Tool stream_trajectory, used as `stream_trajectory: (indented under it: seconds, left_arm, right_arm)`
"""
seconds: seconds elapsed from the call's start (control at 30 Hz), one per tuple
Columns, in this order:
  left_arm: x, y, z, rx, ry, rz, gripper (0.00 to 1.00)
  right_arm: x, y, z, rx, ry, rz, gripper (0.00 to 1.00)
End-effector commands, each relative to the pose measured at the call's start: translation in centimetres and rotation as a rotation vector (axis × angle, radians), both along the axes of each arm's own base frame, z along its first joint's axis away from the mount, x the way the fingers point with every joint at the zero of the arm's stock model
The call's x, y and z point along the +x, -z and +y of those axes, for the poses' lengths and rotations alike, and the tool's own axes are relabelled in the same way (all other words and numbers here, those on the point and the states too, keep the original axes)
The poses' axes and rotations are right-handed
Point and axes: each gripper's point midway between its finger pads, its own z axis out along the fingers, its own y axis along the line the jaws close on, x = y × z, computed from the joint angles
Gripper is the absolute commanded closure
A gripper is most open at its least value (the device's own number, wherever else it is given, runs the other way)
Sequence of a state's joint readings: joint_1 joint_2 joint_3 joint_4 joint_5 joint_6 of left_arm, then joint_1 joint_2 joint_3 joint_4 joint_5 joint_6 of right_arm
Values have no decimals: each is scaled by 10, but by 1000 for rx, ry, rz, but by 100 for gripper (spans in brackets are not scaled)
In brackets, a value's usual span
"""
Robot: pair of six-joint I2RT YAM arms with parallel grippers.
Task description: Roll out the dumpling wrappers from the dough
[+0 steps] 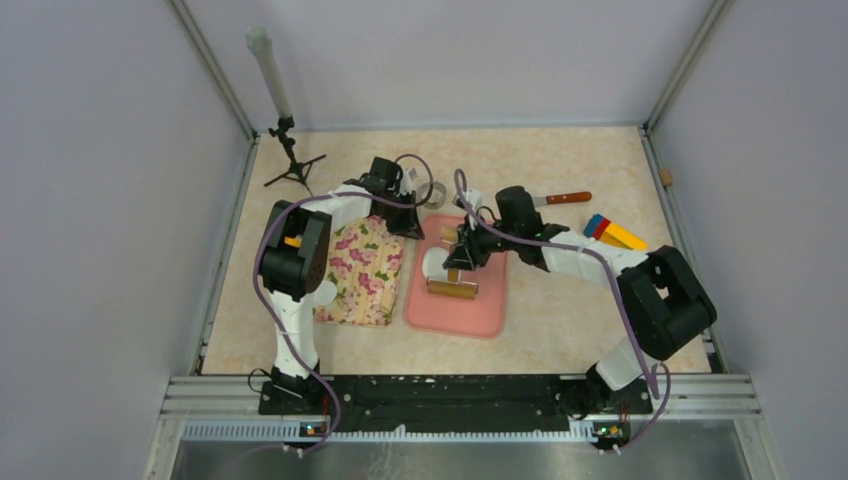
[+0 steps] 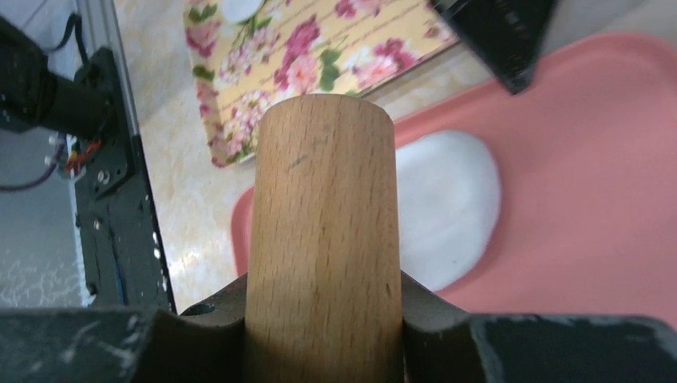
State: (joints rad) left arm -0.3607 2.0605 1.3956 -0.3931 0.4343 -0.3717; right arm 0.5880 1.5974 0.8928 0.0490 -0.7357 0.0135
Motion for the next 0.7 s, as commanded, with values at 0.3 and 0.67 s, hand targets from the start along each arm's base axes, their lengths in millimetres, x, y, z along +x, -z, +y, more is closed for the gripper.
stream_trajectory:
  seconds: [0.3, 0.67]
  left_arm:
    - [-31, 29, 16, 88, 1, 115, 100]
    - [-31, 25, 16, 81, 3, 106, 100]
  right_arm:
    - [109, -56, -9, 101, 464, -203, 100]
    - [93, -5, -4, -42, 404, -241, 100]
